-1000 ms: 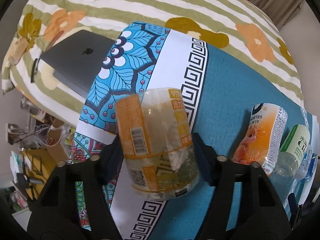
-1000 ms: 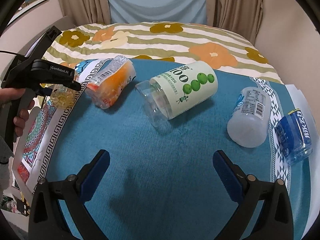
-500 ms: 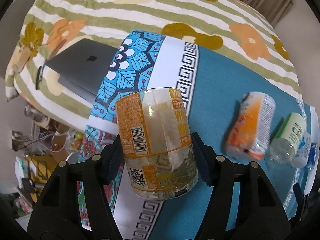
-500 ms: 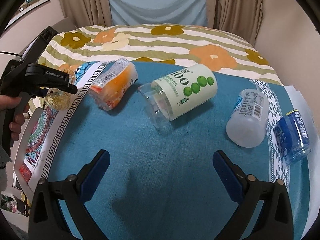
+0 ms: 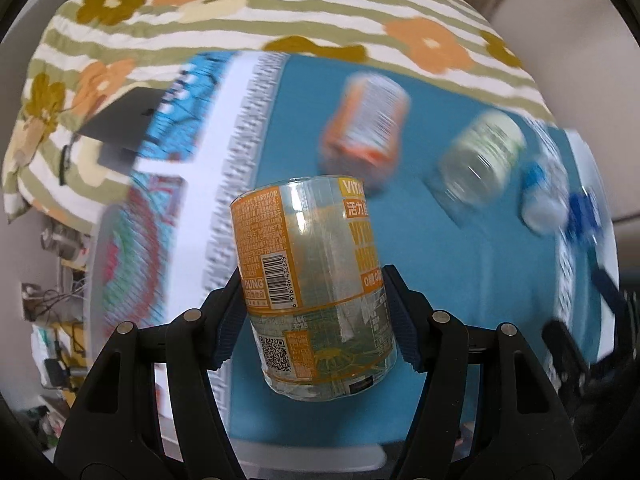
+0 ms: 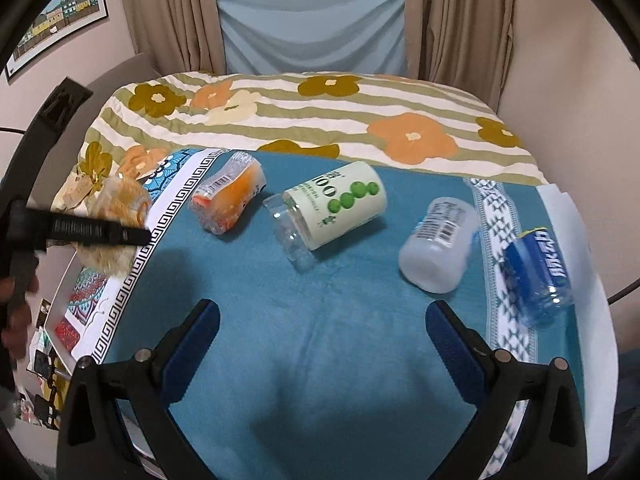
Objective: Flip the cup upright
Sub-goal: 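Lift the cup with the left gripper, rotate it rim-up, set down, open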
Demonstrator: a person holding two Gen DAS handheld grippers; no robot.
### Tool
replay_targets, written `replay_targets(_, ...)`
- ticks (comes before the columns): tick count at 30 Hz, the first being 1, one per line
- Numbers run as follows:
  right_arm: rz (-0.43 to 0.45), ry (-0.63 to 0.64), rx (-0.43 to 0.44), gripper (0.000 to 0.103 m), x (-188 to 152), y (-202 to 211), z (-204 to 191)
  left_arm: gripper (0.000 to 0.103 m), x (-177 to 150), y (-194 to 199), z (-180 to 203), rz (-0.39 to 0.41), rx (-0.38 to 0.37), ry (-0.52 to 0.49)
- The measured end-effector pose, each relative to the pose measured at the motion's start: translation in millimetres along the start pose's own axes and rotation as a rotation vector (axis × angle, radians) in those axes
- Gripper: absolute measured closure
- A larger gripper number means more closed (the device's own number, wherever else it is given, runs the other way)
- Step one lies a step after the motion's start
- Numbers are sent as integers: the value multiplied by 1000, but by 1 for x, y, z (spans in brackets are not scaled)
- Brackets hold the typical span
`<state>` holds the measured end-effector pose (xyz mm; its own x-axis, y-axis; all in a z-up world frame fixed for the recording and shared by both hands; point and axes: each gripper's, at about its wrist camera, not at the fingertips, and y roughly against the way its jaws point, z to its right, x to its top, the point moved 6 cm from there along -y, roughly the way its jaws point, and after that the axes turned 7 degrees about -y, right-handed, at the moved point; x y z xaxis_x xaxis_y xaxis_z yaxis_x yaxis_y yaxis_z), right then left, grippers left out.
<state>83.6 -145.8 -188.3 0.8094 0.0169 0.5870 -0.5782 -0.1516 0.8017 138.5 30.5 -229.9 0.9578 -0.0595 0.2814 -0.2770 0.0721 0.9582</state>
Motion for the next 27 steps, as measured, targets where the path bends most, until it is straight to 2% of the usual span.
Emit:
replay_targets(7,8,9,-22,0,-15,15,23,34,-38,-16,64,-16,-55,-83)
replay_targets(12,-12,6,-41,0,-32,14,40,34,-49,-34,86,-15,-57,-113)
replay_targets(22,-5,-33,-38,0,-44,14,57,34,-54,-52,98,-8,-34,-175)
replay_targets(27,1,-36,-37,0,-45,15,57,29,-54,-53,99,-22,-21,-185)
